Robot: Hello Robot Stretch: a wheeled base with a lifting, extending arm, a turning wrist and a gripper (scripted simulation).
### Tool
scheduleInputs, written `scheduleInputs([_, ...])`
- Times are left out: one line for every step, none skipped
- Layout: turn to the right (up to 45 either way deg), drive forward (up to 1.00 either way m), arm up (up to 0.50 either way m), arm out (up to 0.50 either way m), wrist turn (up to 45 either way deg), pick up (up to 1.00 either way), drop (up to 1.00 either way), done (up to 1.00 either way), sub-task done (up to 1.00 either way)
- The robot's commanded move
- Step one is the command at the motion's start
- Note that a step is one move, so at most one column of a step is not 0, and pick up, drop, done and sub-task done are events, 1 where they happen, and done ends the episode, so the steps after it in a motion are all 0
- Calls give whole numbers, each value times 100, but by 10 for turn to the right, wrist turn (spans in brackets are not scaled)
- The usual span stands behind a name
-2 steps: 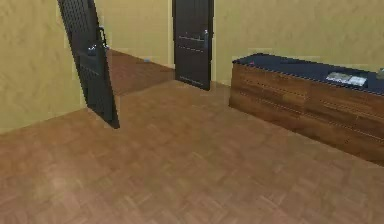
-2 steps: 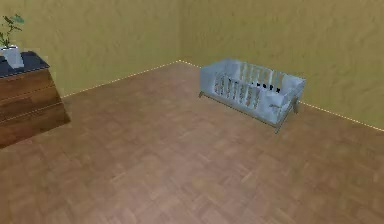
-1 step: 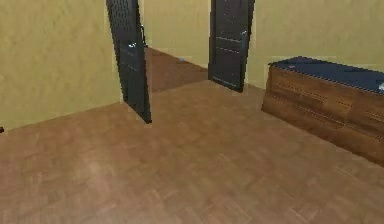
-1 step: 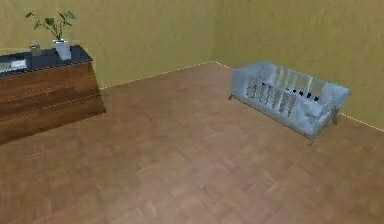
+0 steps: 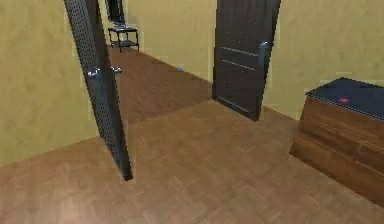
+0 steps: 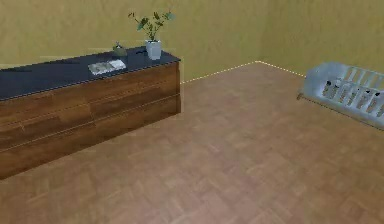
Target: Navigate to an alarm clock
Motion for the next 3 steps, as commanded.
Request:
scheduleInputs([0, 100, 0, 0, 0, 0, 0, 0, 0])
scheduleInputs([0, 55, 0, 0, 0, 0, 0, 0, 0])
scheduleInputs([-330, 0, 0, 0, 0, 0, 0, 0, 0])
